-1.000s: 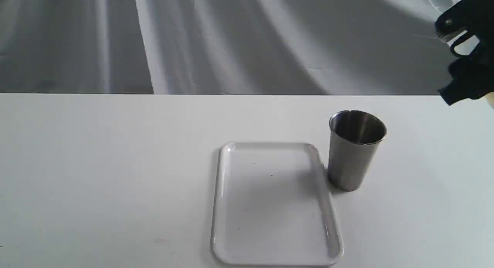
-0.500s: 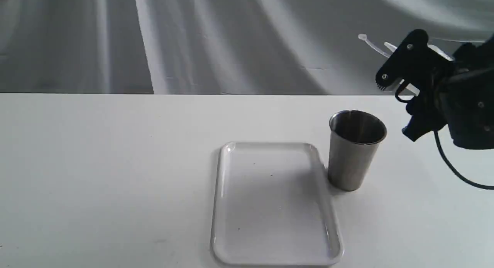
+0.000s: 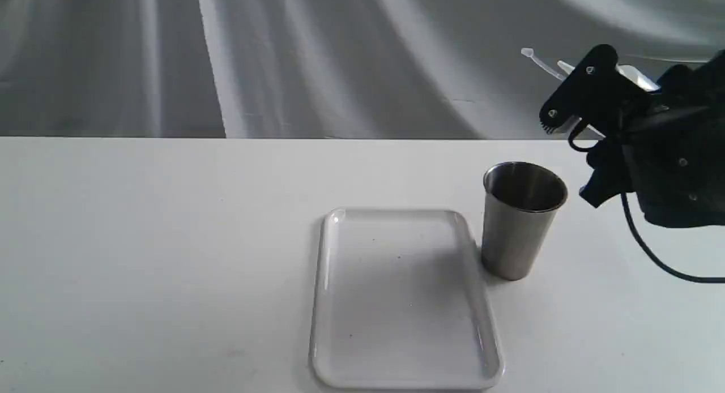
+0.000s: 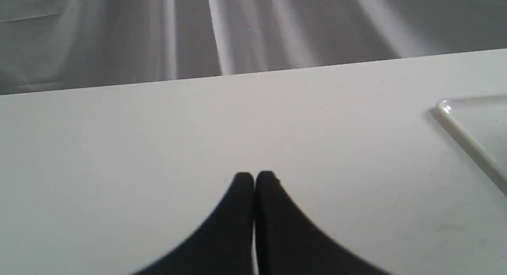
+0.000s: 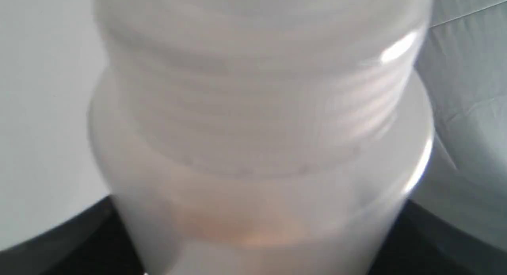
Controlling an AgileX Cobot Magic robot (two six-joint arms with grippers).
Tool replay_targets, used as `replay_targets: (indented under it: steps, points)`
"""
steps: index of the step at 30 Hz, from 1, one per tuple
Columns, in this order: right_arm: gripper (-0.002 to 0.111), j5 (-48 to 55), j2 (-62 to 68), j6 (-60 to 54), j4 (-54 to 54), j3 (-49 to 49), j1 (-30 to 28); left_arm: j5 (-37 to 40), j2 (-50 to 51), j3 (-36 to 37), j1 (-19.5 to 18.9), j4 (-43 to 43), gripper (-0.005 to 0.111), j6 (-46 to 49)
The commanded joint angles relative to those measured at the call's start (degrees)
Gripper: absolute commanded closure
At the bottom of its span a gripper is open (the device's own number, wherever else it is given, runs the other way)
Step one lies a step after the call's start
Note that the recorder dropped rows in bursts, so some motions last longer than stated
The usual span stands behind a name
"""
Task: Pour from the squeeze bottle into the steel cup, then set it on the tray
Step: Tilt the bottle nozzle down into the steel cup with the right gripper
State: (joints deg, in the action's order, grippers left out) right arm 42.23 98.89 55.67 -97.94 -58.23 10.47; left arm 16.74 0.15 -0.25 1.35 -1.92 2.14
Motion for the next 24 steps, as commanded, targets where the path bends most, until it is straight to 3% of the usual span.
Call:
replay_targets:
  steps: [1, 24]
  points:
    - [0.091, 4.0, -0.7, 0.2, -2.0, 0.1, 0.3, -0.4, -0.1, 0.3, -0.1, 0.0, 0.107, -0.2]
    - [0.091, 7.7, -0.5, 0.0, -2.0, 3.2, 0.4, -0.4, -0.1, 0.3, -0.1, 0.0, 0.107, 0.0]
